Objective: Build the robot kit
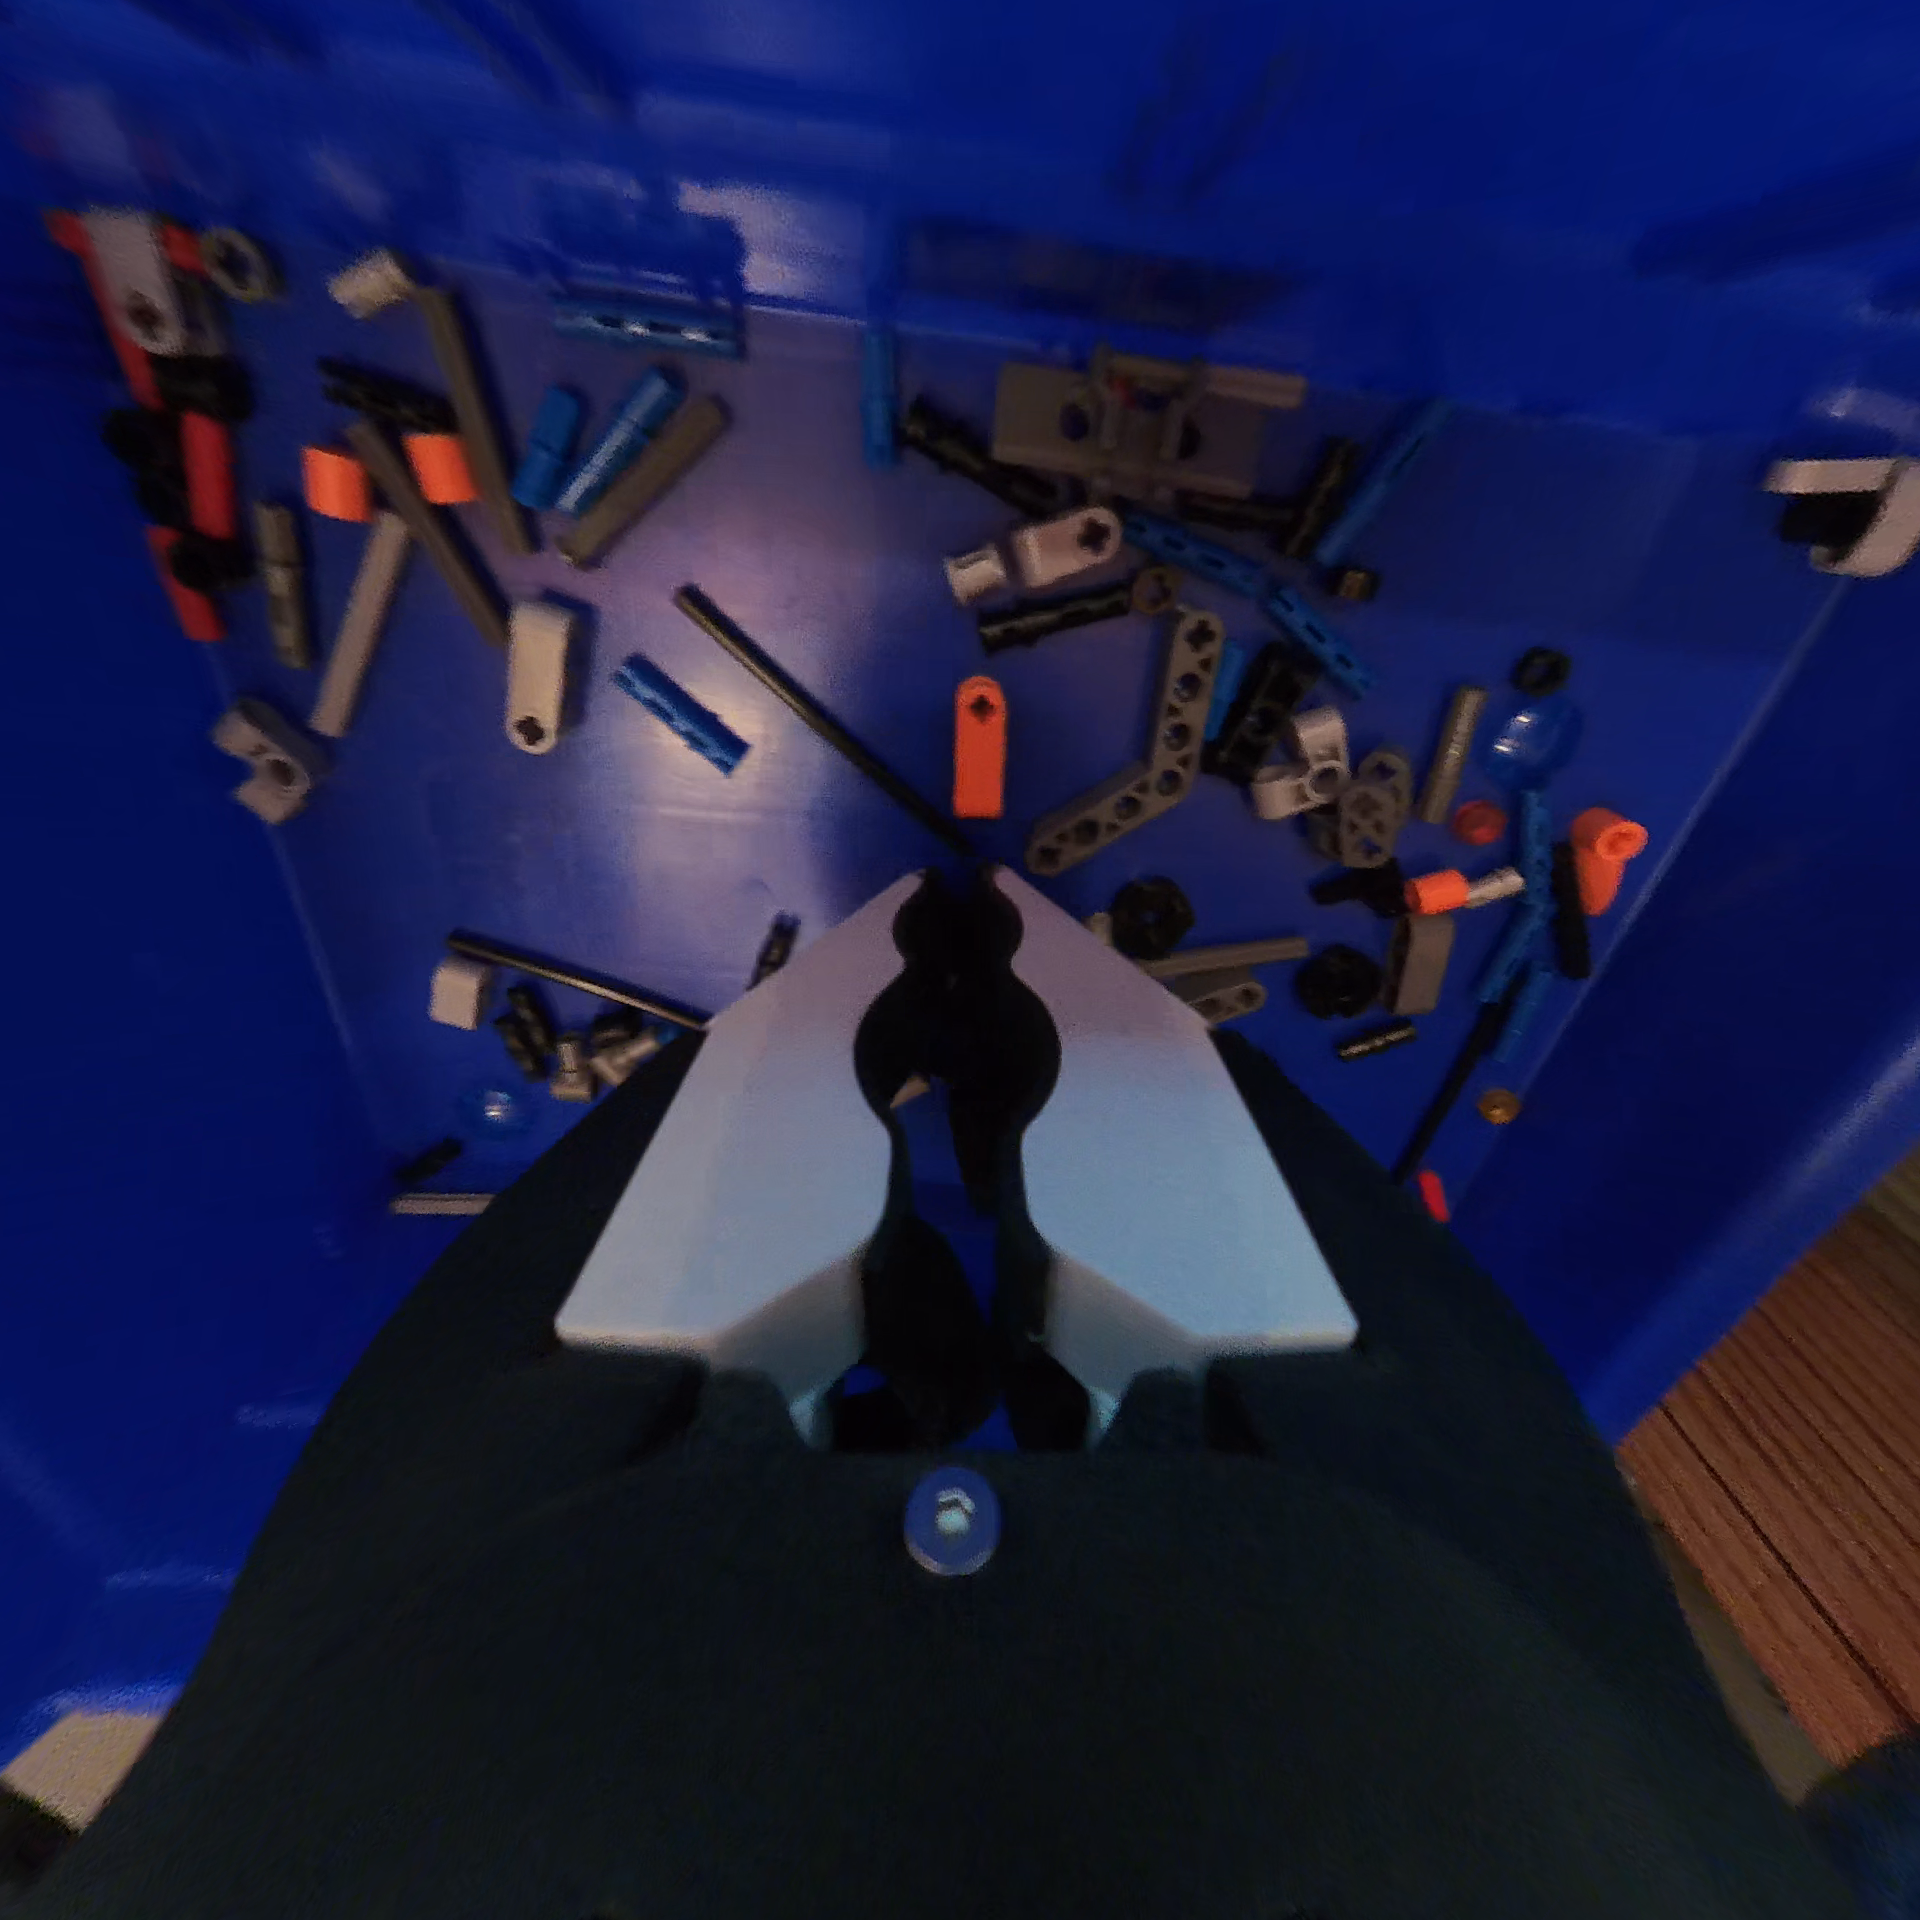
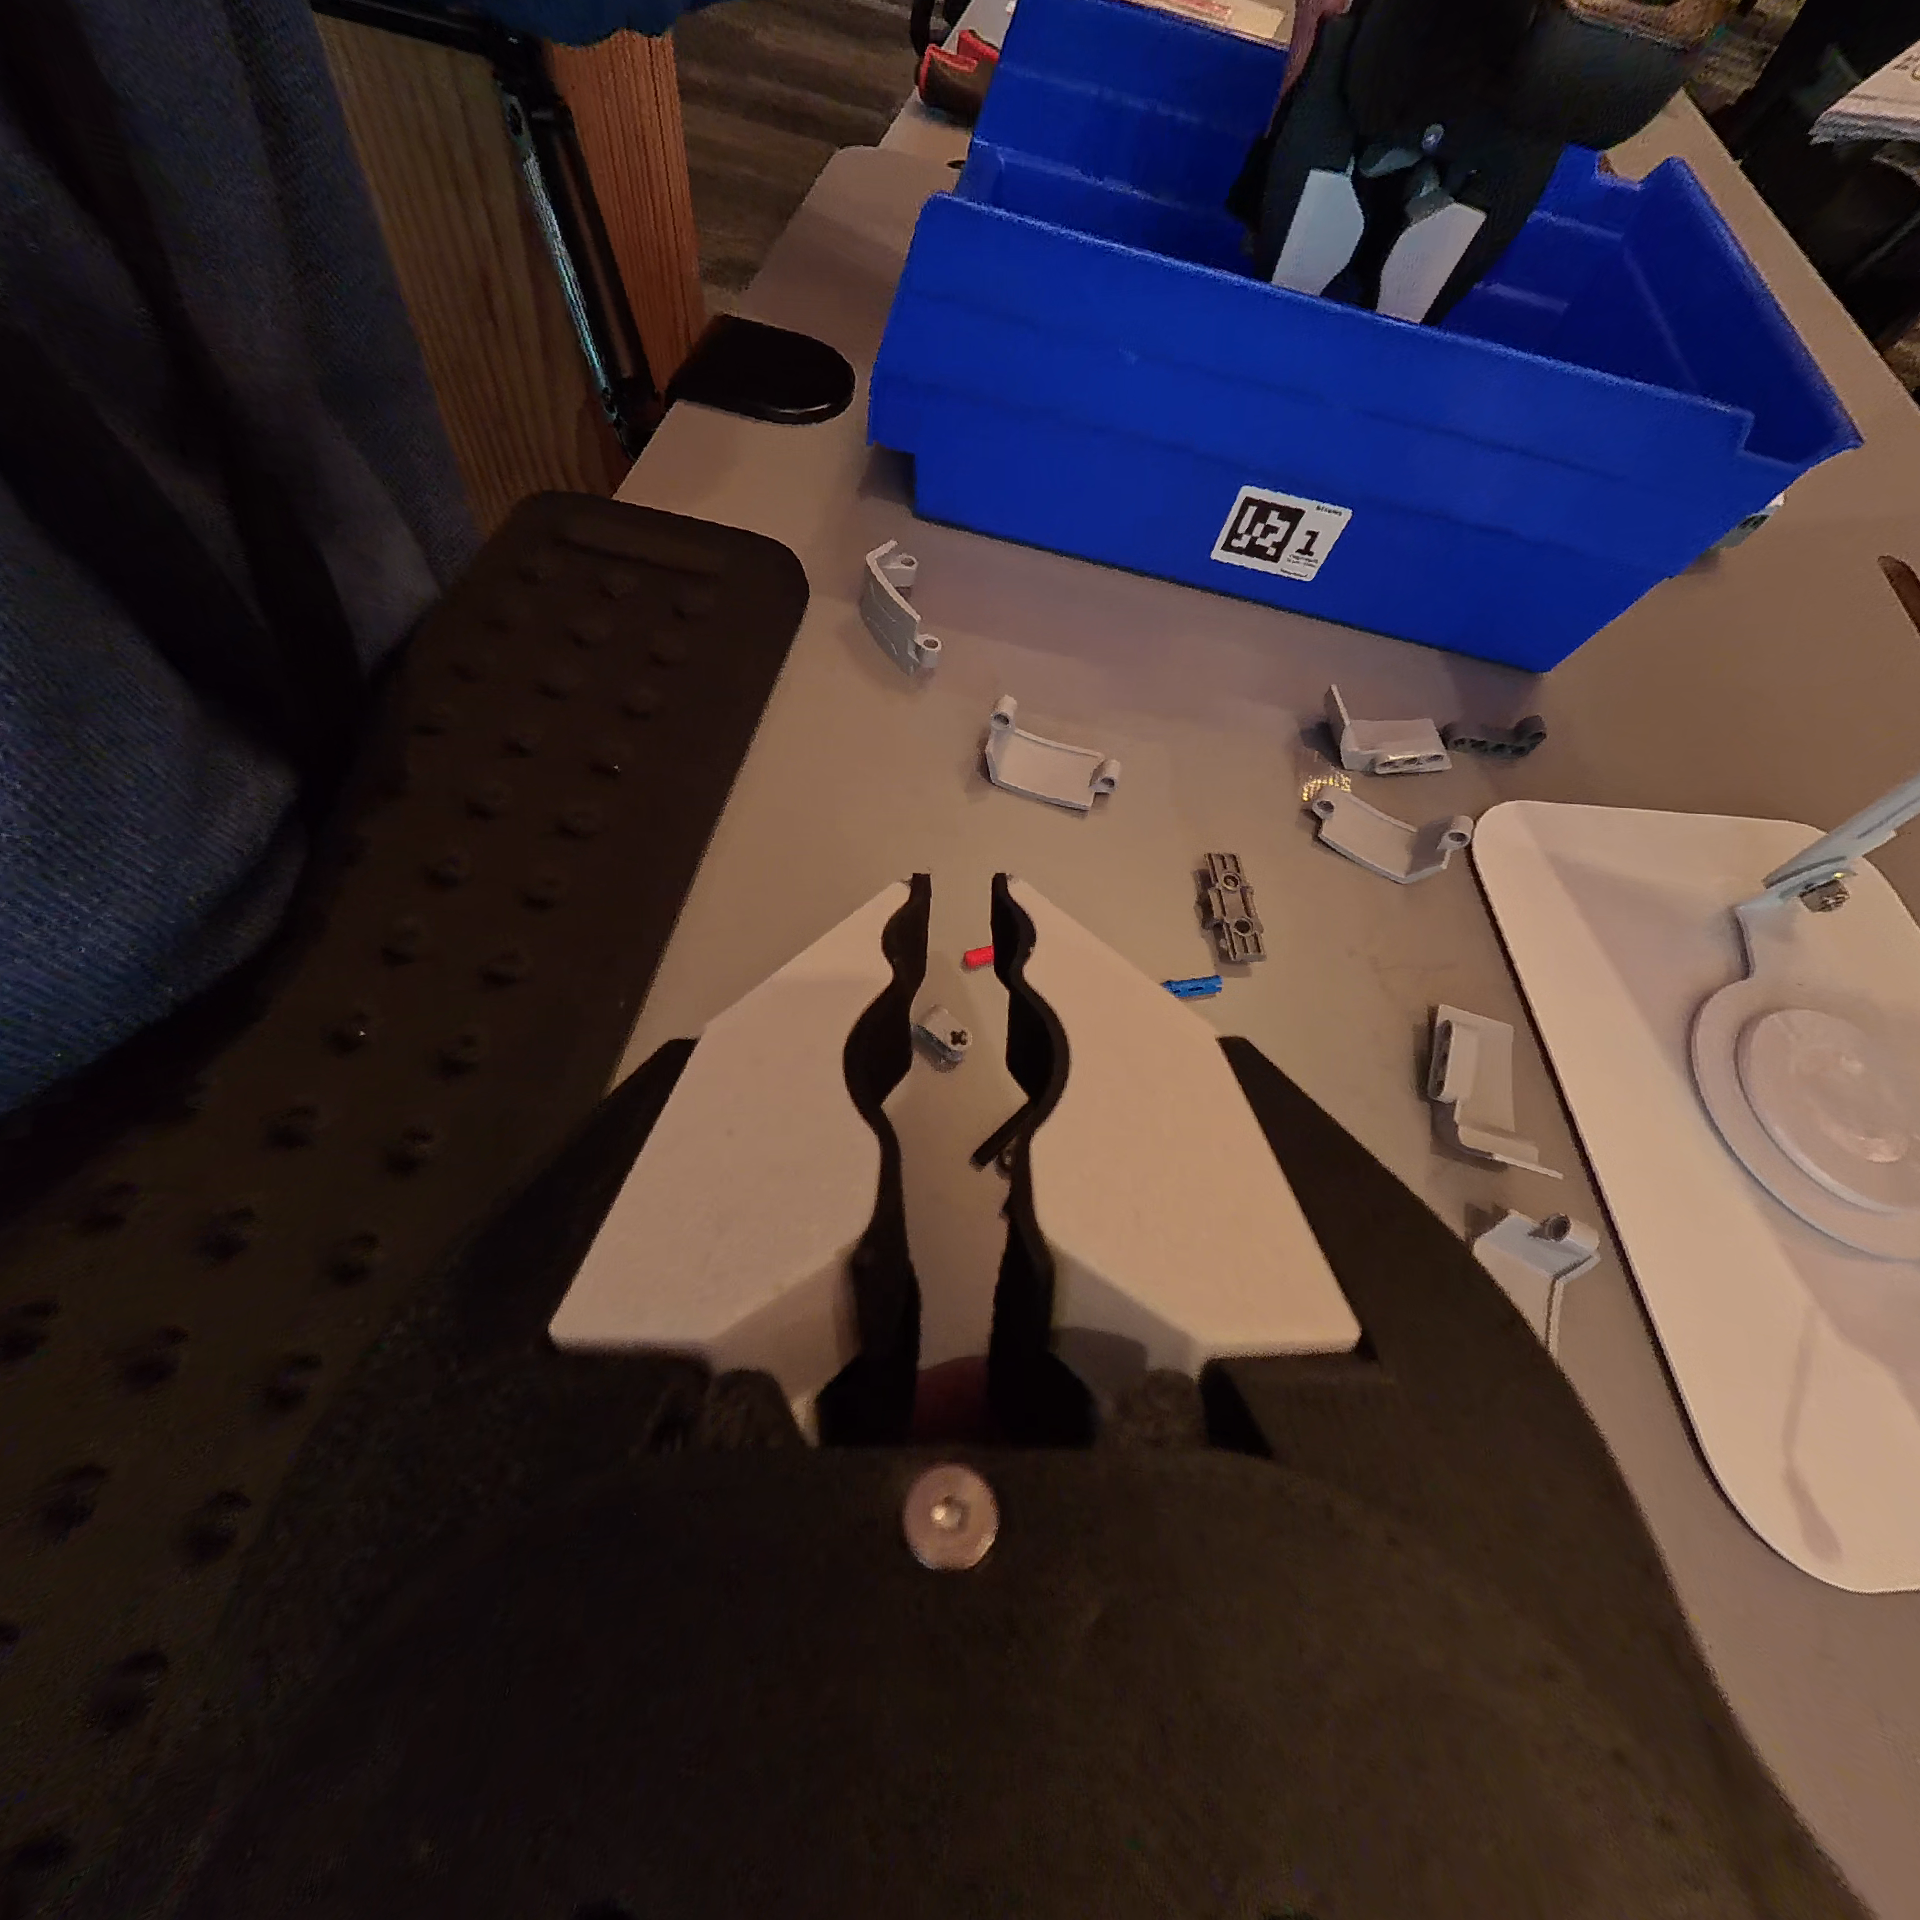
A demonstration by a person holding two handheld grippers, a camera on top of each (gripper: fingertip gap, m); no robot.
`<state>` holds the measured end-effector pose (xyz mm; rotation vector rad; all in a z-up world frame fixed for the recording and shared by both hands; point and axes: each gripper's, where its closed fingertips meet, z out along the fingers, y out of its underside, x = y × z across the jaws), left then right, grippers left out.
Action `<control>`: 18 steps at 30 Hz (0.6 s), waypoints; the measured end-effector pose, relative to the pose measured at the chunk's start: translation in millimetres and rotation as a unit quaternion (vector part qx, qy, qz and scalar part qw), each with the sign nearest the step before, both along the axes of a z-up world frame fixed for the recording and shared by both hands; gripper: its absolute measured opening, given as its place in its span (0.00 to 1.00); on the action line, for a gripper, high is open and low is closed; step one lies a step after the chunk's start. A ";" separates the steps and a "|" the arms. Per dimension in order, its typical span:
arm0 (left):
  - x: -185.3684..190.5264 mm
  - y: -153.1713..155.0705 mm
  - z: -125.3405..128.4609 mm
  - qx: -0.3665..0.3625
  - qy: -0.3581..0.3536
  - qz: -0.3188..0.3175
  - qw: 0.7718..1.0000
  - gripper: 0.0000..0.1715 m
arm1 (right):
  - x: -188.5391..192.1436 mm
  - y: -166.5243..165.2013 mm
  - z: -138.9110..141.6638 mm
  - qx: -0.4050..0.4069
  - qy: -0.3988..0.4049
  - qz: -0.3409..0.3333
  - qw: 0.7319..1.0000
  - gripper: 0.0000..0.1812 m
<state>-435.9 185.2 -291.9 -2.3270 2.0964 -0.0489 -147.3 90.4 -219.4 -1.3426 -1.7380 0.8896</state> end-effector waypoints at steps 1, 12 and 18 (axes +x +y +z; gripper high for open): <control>-0.3 -5.1 0.6 -0.009 -0.004 0.001 1.000 0.03 | 0.0 -0.6 0.2 -0.001 0.000 0.002 1.000 0.05; -11.8 -43.8 31.4 -0.073 -0.034 0.032 0.996 0.09 | 0.3 -5.7 0.3 -0.001 -0.002 0.012 1.000 0.05; -10.8 -13.0 43.9 0.020 -0.063 0.041 0.997 0.12 | 0.4 -6.5 2.1 0.001 0.000 0.012 1.000 0.05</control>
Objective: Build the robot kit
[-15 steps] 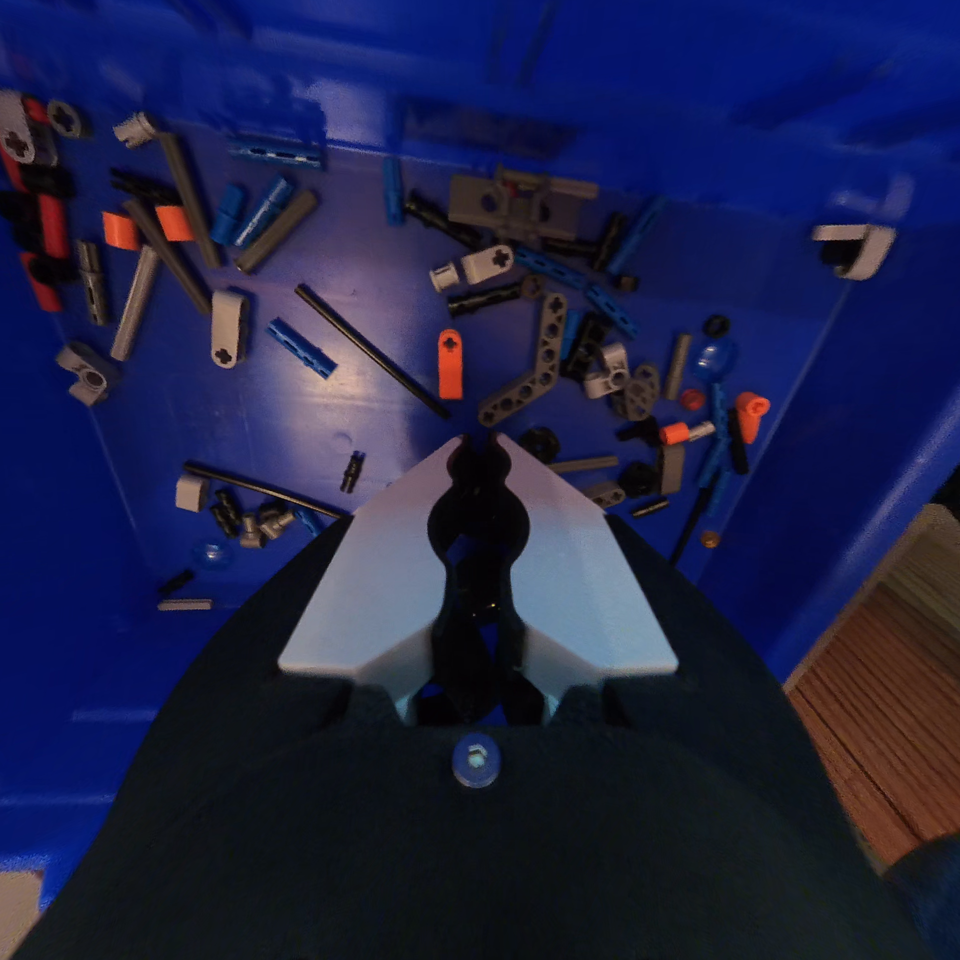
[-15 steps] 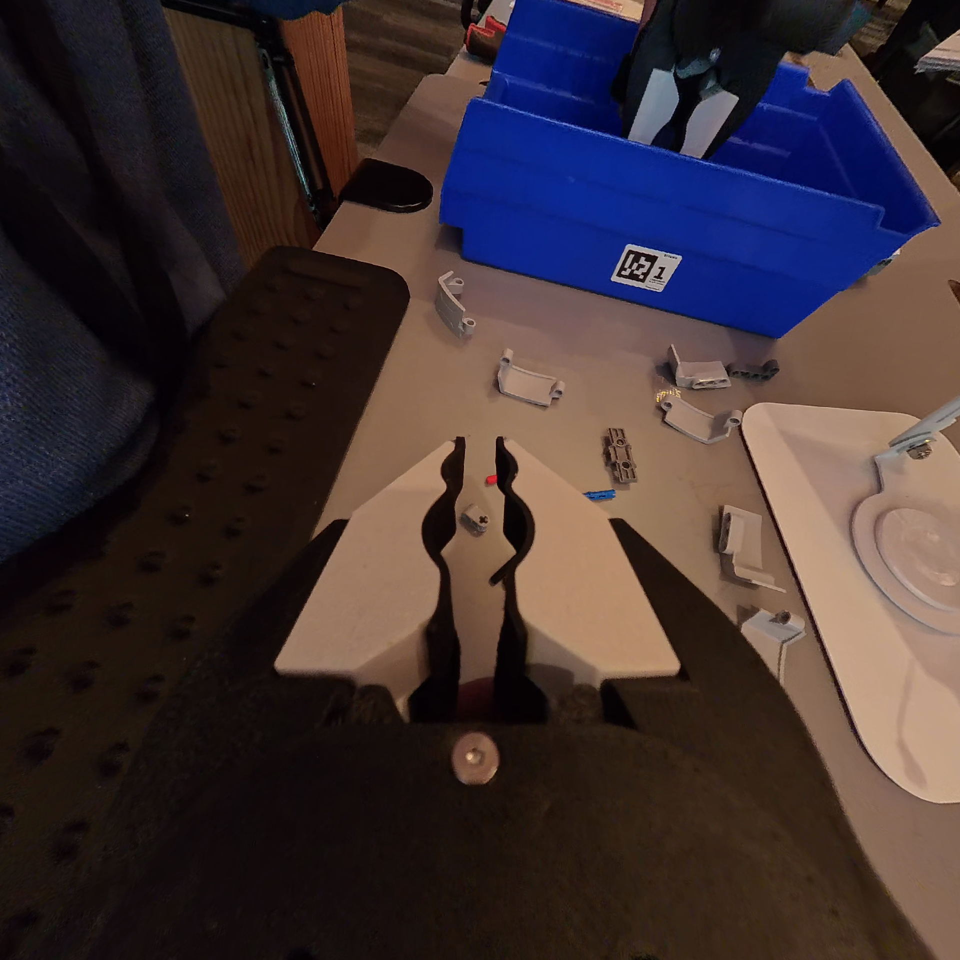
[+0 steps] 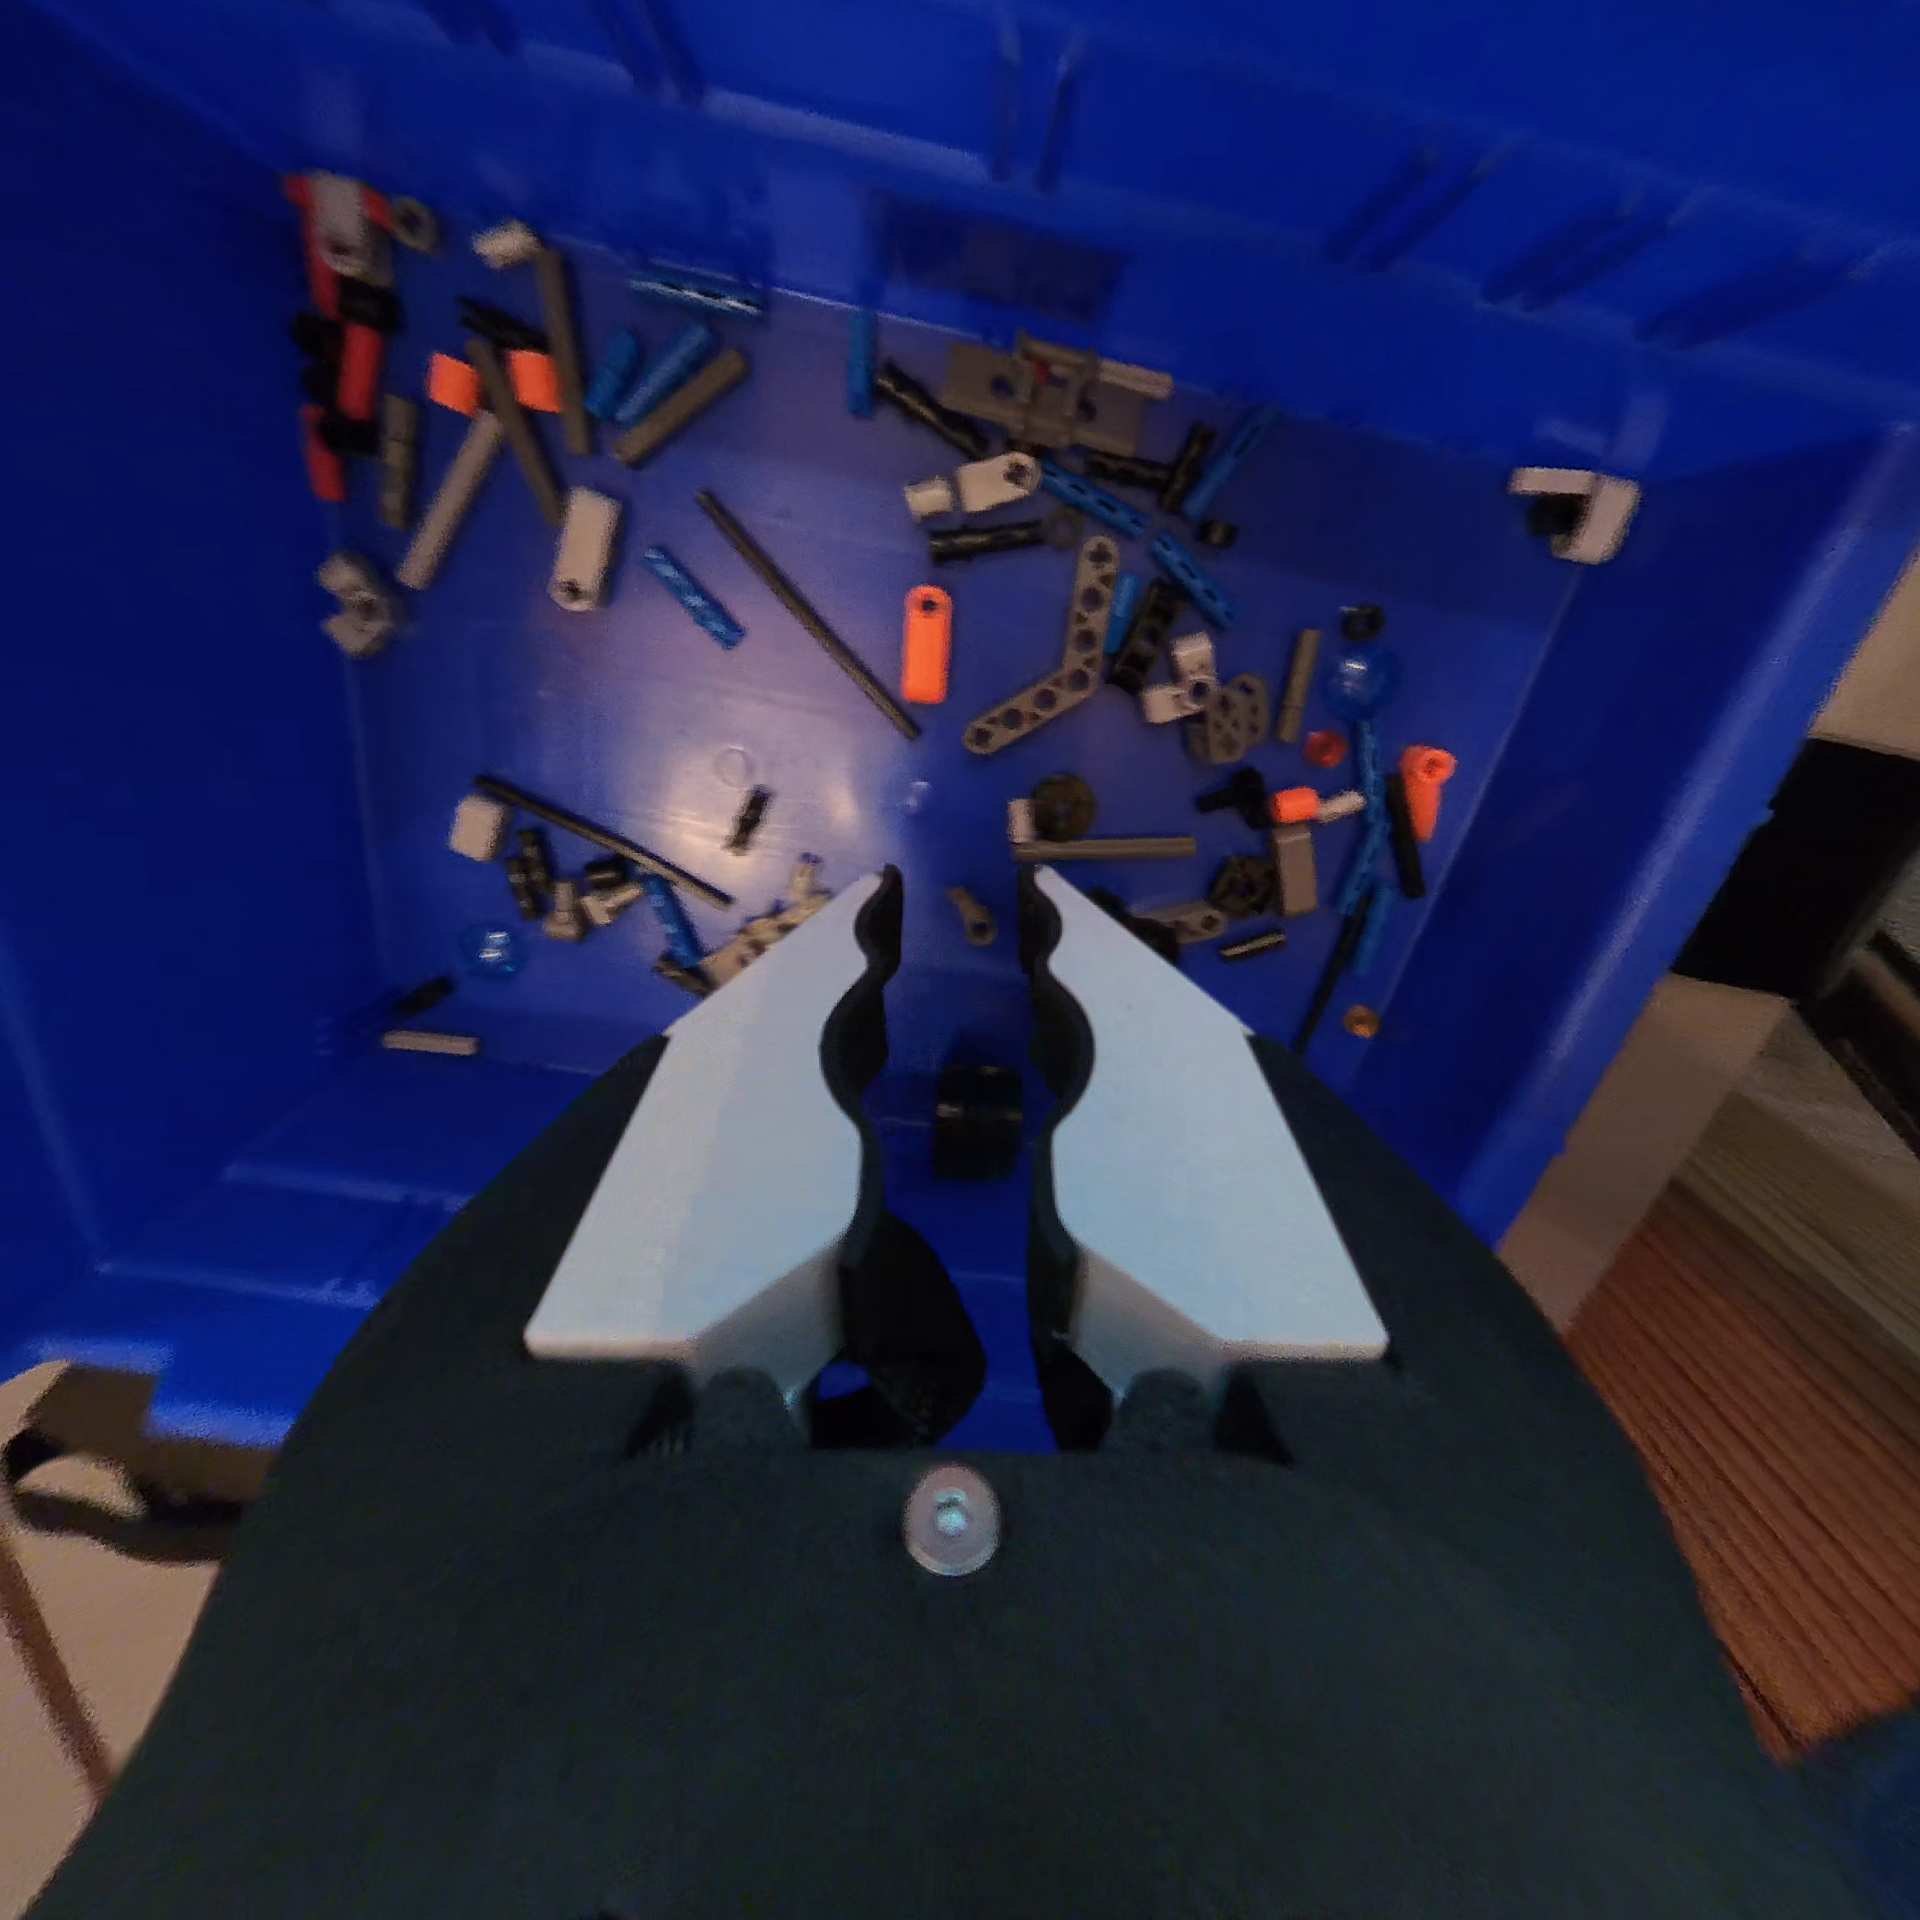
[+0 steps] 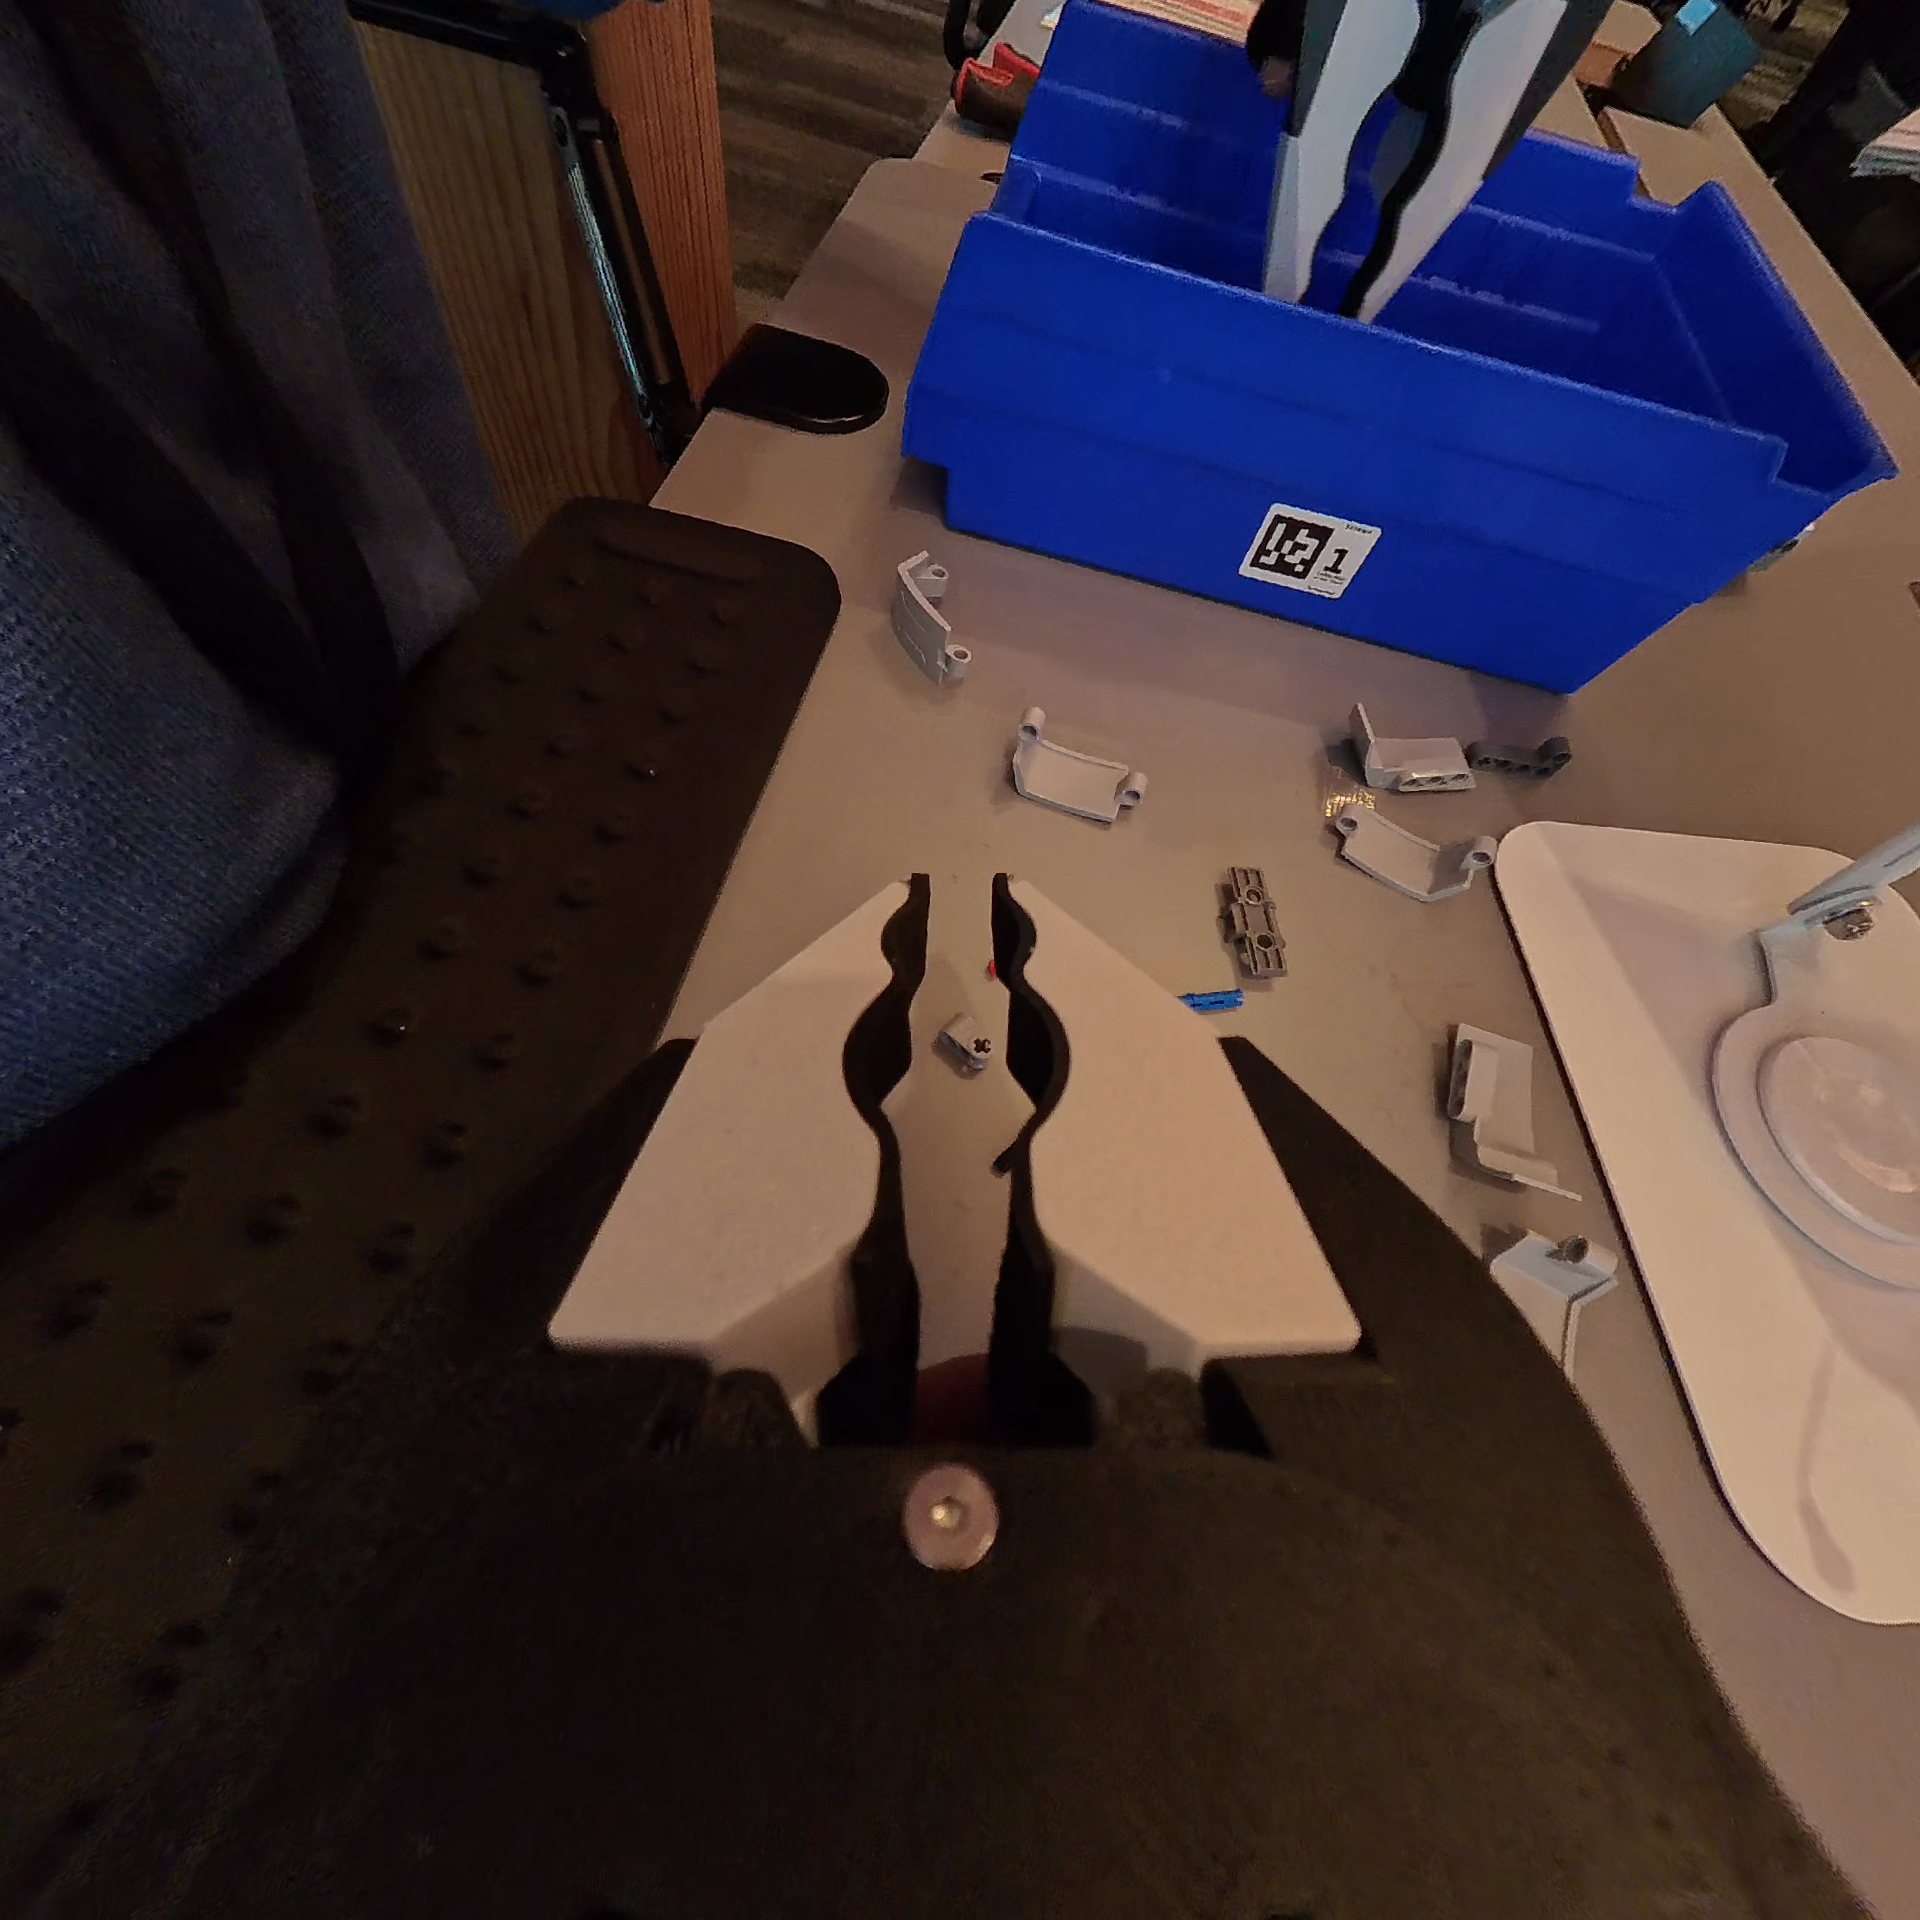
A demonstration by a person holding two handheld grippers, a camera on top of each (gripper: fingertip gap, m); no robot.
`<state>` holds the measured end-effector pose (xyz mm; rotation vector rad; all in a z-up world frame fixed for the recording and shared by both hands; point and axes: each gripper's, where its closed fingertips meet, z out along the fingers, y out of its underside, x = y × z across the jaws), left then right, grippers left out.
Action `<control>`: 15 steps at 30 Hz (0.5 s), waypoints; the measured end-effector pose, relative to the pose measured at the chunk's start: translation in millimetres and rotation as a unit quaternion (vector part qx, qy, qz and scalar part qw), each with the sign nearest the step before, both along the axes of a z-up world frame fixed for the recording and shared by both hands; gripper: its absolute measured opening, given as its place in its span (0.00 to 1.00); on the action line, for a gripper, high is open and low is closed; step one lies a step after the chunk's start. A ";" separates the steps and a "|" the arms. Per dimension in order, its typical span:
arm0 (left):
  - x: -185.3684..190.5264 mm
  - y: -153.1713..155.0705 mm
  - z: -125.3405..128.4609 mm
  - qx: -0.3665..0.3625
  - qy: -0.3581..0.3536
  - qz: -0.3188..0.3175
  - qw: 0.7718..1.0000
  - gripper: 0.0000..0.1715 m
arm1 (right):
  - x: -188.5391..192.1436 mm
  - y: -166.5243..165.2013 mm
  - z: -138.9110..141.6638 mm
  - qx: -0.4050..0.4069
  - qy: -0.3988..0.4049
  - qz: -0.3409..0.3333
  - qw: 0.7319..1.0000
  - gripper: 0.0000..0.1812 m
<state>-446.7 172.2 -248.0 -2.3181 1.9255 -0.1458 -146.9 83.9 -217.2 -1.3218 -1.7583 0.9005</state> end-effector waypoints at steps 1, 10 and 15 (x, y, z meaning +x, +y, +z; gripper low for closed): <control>0.2 8.0 2.5 0.022 -0.002 0.006 1.000 0.13 | -0.2 -0.2 0.4 0.000 0.001 0.000 1.000 0.05; -30.1 -2.7 -13.2 -0.013 0.083 0.024 0.996 0.13 | 0.5 -1.0 1.3 0.003 0.002 0.001 1.000 0.05; -36.7 -17.0 -29.1 -0.040 0.118 0.011 0.992 0.15 | 0.6 -2.4 1.1 0.004 0.001 0.004 1.000 0.05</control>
